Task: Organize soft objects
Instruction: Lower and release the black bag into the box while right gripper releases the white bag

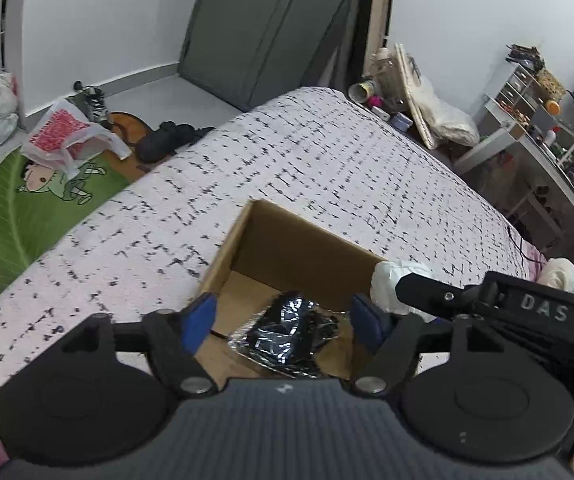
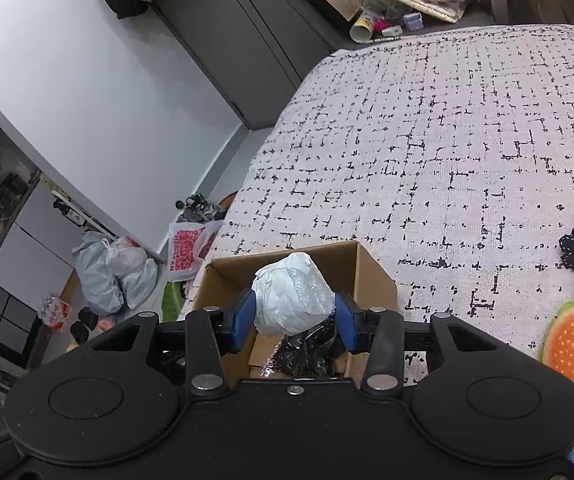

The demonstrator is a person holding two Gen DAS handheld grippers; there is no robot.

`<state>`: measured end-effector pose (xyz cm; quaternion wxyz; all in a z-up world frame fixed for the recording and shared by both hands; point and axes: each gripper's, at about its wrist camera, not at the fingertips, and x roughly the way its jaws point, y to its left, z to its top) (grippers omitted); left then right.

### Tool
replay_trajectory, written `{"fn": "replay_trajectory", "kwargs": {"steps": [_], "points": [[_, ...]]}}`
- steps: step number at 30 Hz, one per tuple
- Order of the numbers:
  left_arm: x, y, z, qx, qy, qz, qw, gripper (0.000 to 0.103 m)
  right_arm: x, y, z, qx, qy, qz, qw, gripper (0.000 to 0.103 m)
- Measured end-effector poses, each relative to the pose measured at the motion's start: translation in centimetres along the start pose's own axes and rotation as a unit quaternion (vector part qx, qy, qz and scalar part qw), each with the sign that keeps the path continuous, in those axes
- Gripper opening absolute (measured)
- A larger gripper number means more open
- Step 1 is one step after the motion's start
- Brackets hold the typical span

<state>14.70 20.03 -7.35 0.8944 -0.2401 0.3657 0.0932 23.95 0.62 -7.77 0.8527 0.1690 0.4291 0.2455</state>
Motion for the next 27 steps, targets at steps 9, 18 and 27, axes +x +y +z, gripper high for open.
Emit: {"fn": "replay_trajectory", "kwargs": {"steps": [9, 18, 27], "points": [[-0.9, 1.0, 0.6, -0.015, -0.009, 0.002, 0.9998, 0.077, 2.0, 1.1, 0.3, -0.026, 0.028, -0.028, 0.999, 0.045], [-1.1, 1.0, 0.4, -0.013, -0.011, 0.013, 0.9998, 0.08, 0.2, 1.3, 0.5, -0.042, 0.018, -0.032, 0.998, 0.076], [-1.5, -0.8, -0.8, 0.017, -0.026, 0.013, 0.9994, 0.103, -5.5, -1.9, 0.3, -0.043, -0.031, -0.039, 0.998, 0.098]]}}
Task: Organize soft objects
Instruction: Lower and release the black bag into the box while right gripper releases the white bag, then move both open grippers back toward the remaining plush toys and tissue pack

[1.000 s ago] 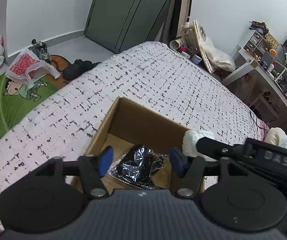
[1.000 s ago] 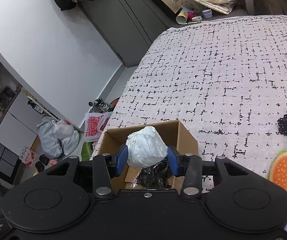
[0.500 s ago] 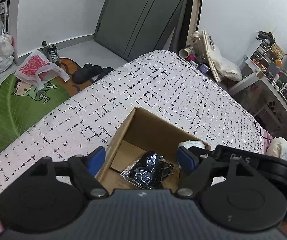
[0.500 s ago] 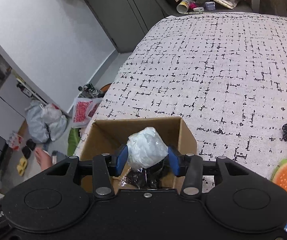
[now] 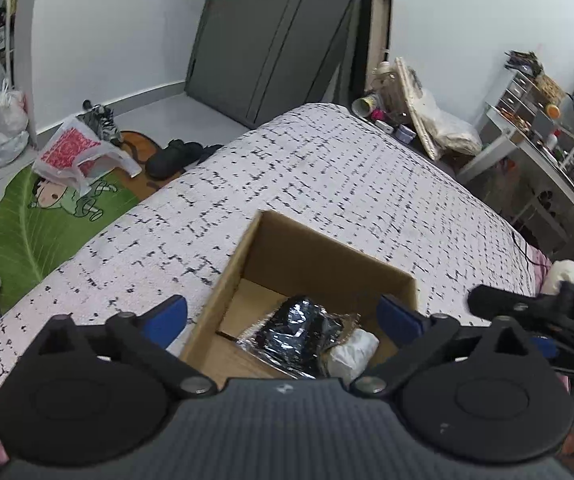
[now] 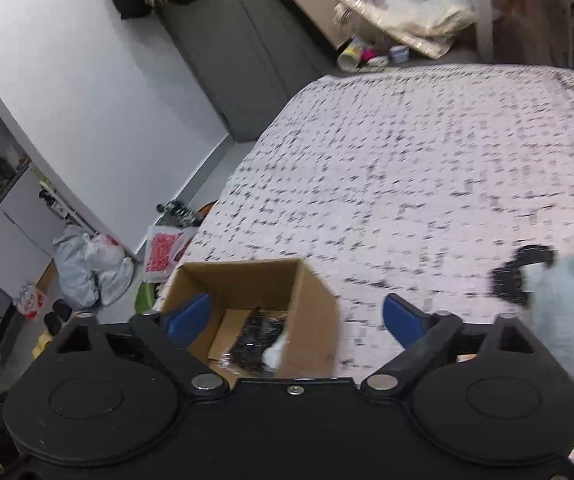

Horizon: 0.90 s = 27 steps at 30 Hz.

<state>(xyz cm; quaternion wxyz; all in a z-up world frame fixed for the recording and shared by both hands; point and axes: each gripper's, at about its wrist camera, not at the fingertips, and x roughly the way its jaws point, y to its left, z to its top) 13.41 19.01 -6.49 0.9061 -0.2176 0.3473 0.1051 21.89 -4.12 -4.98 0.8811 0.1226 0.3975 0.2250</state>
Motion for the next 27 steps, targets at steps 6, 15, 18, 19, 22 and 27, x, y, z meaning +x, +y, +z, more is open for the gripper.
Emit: {"fn": "replay_trajectory", "kwargs": {"steps": [6, 15, 18, 19, 22, 27], "points": [[-0.6, -2.1, -1.1, 0.01, -0.006, -0.014, 0.9998, 0.103, -3.7, -2.7, -0.8, -0.017, -0.032, -0.007, 0.999, 0.103], [-2.8, -5.9, -2.8, 0.039, -0.014, -0.024, 0.9988, 0.103, -7.6, -6.3, -1.3, -0.017, -0.046, 0.003, 0.999, 0.103], [-3.5, -6.6, -3.3, 0.035, -0.007, -0.035, 0.9988, 0.103, -8.7, -7.1, -1.8, -0.023, -0.049, 0.008, 0.998, 0.103], [-3.7, -7.0, -3.5, 0.035, -0.003, -0.035, 0.9988, 0.103, -8.9, -7.5, -1.9, -0.021, -0.047, 0.013, 0.999, 0.103], [-4.3, -8.0, -4.1, 0.044, 0.002, -0.031, 0.9985, 0.103, -9.4, -8.8, -2.4, -0.005, -0.029, 0.031, 0.999, 0.103], [-5.2, -9.6, -5.1, 0.068, 0.004, -0.018, 0.9976, 0.103, -10.5, -10.3, -3.4, 0.009, -0.033, 0.023, 0.999, 0.103]]}}
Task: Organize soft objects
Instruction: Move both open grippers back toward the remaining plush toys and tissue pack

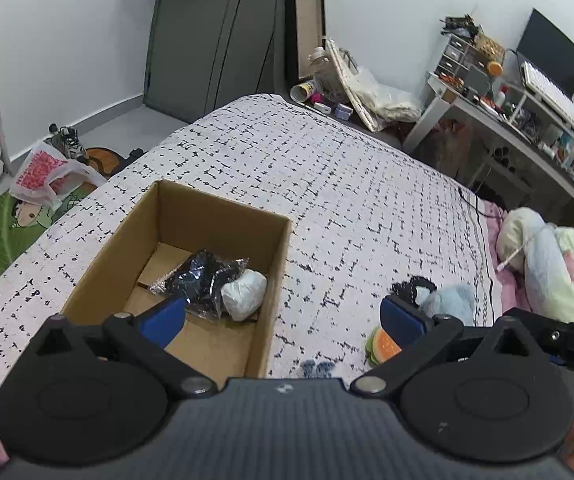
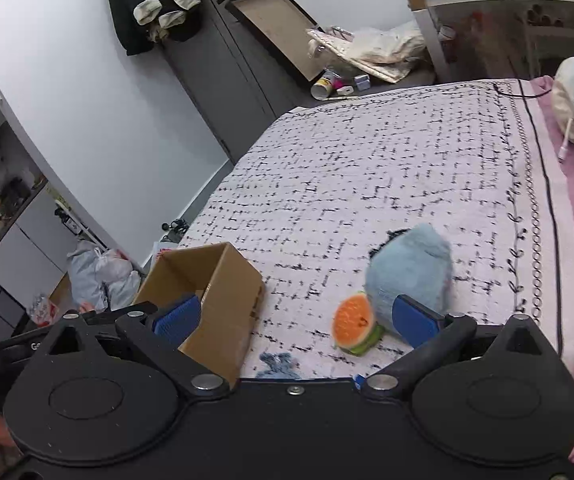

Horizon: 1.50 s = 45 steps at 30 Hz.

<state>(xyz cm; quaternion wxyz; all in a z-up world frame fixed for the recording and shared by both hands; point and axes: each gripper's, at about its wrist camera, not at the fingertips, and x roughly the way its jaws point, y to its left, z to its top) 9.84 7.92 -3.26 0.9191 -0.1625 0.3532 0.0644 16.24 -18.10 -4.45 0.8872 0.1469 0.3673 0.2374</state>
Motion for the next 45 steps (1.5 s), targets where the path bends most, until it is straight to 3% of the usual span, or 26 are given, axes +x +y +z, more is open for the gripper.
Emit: {"fn": "replay_trajectory", "kwargs": {"steps": [11, 26, 33, 40, 45], "points": [[-0.8, -2.8, -1.1, 0.026, 0.023, 0.018, 0.9992, 0.103, -1.8, -2.0, -1.5, 0.023, -0.008, -0.011, 1.0, 0.103], [-0.6, -4.4, -2.4, 0.019, 0.04, 0.026, 0.9986, 0.1, -0.4, -6.0, -3.7, 0.105, 0.041, -0.013, 0.994, 0.103], [0.4, -5.4, -2.9, 0.009, 0.043, 0.023, 0.9988, 0.084, 0.8, -8.0, -4.3, 0.137, 0.078, 0.002, 0.987, 0.102], [2.7, -6.4, -4.3, -0.006, 0.069, 0.023, 0.9973, 0.075, 2.0, -8.7, -5.2, 0.162, 0.113, 0.014, 0.98, 0.101], [4.4, -6.6, -5.4, -0.02, 0.086, 0.032, 0.9955, 0.072, 3.3, -9.8, -6.0, 0.196, 0.142, 0.013, 0.97, 0.09]]}}
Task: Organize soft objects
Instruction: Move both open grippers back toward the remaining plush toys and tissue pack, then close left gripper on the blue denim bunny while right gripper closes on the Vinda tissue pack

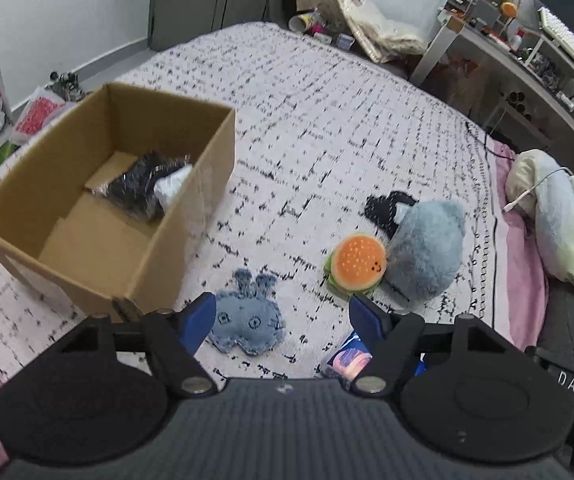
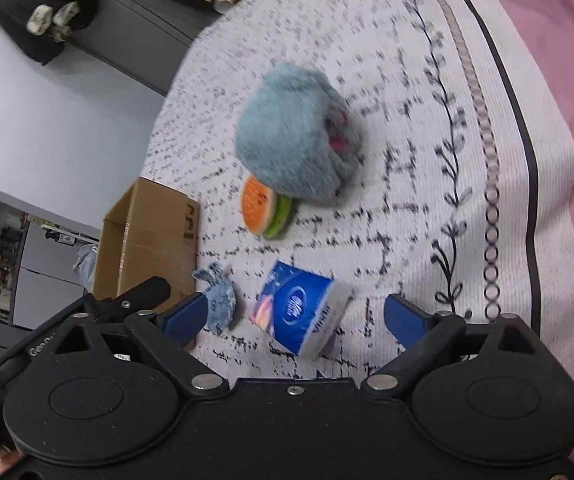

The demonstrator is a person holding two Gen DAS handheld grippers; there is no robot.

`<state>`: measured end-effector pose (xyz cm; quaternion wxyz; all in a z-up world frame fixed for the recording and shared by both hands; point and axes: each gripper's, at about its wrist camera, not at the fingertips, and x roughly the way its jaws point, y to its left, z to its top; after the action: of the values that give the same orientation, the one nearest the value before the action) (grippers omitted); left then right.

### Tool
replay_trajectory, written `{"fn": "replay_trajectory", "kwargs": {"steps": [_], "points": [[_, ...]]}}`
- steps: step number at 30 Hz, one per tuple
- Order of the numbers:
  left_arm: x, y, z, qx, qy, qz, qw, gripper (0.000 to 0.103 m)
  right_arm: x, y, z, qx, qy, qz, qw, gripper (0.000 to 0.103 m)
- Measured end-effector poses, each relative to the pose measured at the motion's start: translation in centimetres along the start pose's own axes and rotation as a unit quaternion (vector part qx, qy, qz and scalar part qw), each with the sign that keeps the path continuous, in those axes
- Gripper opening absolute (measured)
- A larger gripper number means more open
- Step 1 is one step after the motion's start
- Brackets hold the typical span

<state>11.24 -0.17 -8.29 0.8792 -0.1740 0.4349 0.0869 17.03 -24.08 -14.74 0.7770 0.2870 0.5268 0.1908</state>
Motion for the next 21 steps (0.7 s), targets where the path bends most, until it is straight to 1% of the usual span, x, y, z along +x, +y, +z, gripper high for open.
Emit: {"fn": "replay_trajectory", "kwargs": {"steps": [3, 5, 10, 16, 21], "points": [[1.3, 0.2, -0.6, -0.013, 0.009, 0.012, 0.9998, 0.072, 0.7, -1.1, -0.1, 0.044, 0.025, 0.015, 0.999, 0.081], [2.1, 0.4, -0.9, -0.024, 0.016, 0.018, 0.9994, 0.071, 1.0, -1.4, -0.3, 0.055, 0.032, 0.022, 0.998, 0.081], [4.1, 0.7, -1.4, -0.044, 0.027, 0.034, 0.9981, 0.071, 1.5, -1.8, -0.3, 0.069, 0.034, 0.024, 0.997, 0.081], [5.7, 1.0, -1.9, -0.059, 0.028, 0.052, 0.9965, 0.071, 2.3, -2.1, 0.1, 0.078, 0.038, 0.018, 0.996, 0.081], [6.7, 1.4, -2.3, -0.073, 0.027, 0.065, 0.9948, 0.071, 2.7, -2.2, 0.4, 0.088, 0.03, 0.021, 0.995, 0.081]]}}
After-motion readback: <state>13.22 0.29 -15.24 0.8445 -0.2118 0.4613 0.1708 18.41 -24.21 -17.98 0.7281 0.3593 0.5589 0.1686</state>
